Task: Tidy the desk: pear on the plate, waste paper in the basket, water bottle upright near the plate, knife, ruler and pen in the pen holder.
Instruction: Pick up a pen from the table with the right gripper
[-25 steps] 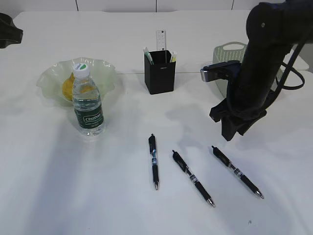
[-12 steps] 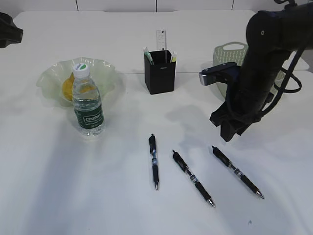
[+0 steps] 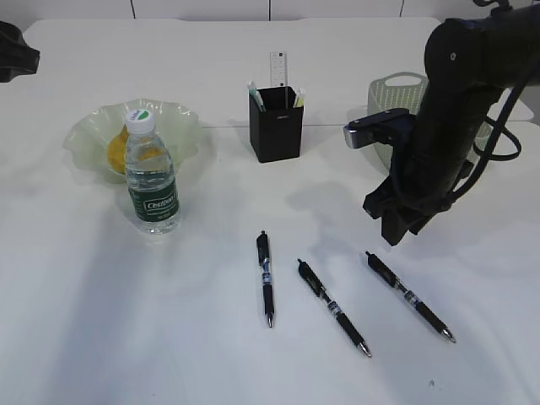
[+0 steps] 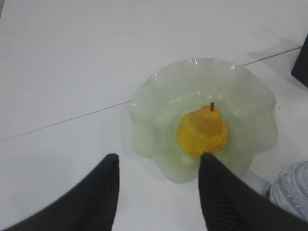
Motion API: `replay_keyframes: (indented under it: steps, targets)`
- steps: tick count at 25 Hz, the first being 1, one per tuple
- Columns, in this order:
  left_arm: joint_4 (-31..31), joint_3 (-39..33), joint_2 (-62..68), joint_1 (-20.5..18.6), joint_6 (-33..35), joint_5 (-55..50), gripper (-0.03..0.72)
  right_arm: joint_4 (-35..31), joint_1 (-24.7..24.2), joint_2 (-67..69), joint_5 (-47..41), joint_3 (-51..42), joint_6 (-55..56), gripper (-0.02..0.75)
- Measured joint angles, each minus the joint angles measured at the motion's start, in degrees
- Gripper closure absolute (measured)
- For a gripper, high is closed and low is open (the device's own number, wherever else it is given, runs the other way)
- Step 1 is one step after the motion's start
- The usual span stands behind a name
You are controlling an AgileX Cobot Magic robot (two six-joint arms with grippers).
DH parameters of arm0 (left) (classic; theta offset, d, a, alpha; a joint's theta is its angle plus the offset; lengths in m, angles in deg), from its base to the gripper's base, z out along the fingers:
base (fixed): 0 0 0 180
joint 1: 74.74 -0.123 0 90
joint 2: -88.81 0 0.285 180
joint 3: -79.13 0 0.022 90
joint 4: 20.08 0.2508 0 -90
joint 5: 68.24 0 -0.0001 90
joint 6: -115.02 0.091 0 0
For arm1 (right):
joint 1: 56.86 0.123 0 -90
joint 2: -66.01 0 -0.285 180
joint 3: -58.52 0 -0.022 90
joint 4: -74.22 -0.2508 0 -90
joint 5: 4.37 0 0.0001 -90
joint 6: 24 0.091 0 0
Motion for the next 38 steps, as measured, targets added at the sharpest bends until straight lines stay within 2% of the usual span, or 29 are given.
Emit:
replay_keyframes:
  steps: [12, 19, 38]
  targets:
    - [0.00, 0.00, 0.00, 0.00, 0.00, 0.00, 0.312, 0.00, 0.00, 0.00, -2.79, 0.00, 0.00, 0.436]
    - [0.00, 0.00, 0.00, 0.00, 0.00, 0.00, 0.312, 0.00, 0.00, 1.40, -2.10, -0.09, 0.23, 0.401]
    - [0.00, 0.00, 0.00, 0.00, 0.00, 1.60, 0.312, -1.87, 0.00, 5.56, 1.65, -0.50, 1.35, 0.393]
